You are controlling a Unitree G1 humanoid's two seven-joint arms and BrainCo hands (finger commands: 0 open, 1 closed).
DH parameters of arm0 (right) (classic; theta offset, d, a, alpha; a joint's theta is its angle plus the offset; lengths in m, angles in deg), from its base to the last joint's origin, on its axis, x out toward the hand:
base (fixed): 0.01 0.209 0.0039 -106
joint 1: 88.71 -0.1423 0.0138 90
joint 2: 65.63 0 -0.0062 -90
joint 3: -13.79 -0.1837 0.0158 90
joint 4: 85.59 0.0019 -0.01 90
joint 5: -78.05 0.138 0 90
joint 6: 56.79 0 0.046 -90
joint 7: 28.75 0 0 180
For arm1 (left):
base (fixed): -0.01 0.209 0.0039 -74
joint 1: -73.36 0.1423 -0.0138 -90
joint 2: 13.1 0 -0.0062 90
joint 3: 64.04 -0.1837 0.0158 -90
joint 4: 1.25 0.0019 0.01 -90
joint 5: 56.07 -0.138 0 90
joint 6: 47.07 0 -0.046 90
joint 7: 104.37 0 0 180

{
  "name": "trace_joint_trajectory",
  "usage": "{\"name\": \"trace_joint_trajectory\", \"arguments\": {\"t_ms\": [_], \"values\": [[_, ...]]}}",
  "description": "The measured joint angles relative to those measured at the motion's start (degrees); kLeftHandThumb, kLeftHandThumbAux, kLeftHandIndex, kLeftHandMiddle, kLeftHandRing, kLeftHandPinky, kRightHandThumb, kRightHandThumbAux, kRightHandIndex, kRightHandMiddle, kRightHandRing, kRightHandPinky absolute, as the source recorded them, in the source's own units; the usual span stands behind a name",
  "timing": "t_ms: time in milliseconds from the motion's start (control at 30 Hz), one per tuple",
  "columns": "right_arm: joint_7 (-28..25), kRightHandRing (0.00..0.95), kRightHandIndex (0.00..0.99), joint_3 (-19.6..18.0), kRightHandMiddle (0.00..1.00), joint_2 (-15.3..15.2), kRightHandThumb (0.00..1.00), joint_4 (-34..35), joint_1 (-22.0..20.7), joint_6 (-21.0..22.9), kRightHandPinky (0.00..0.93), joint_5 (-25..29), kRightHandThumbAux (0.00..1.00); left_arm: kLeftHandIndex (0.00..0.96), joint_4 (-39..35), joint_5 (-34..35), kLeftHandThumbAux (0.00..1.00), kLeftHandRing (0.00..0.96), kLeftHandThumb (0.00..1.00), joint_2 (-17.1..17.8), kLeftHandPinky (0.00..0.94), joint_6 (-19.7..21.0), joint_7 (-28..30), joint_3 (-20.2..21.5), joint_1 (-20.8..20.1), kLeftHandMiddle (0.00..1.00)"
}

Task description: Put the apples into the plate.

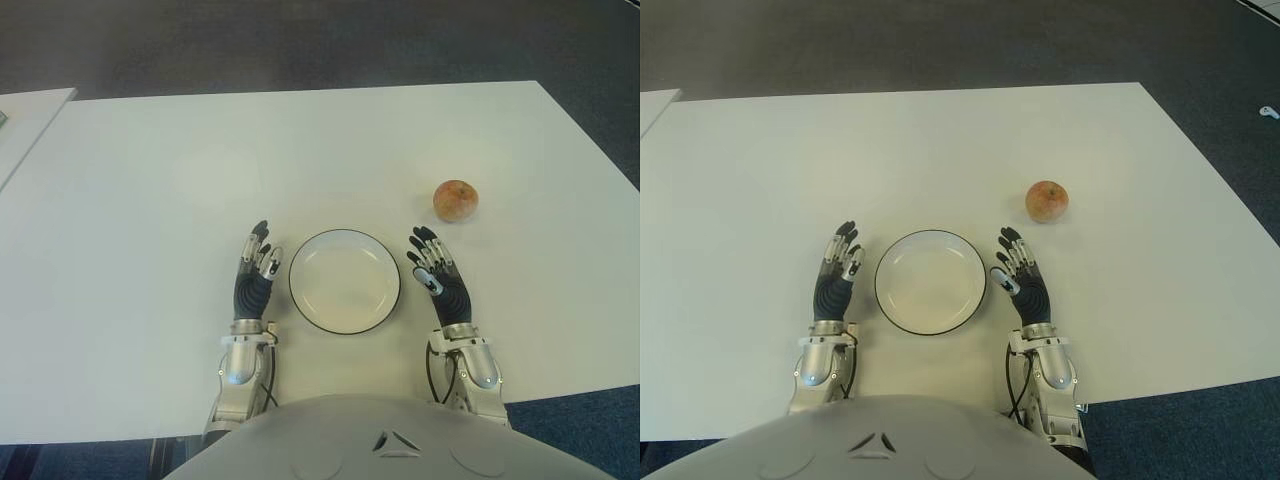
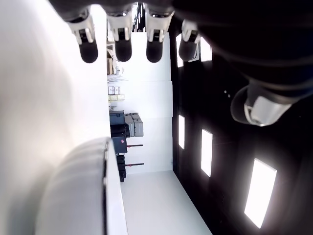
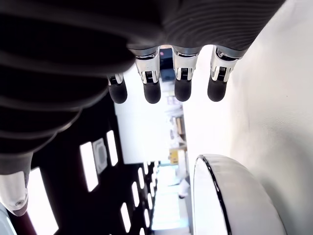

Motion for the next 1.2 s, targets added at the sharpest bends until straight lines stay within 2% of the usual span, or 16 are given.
{"name": "trace_joint_trajectory", "arguments": {"t_ms": [667,1200], "values": [[-0.4,0.000,0.000,-0.3,0.000,-0.4,0.190,1.4,0.0,1.4,0.000,1.2,0.510,0.000,-1.9,-2.0,0.406,0.000,0.000,-0.7,0.000,0.2,-0.8,-0.7,3.0,0.000],[0.4,0.000,0.000,-0.4,0.000,-0.7,0.222,3.7,-0.5,4.1,0.000,0.7,0.517,0.000,-1.8,-2.7,0.420,0.000,0.014,-0.8,0.000,-0.1,-1.7,-0.6,3.2,0.000]]}}
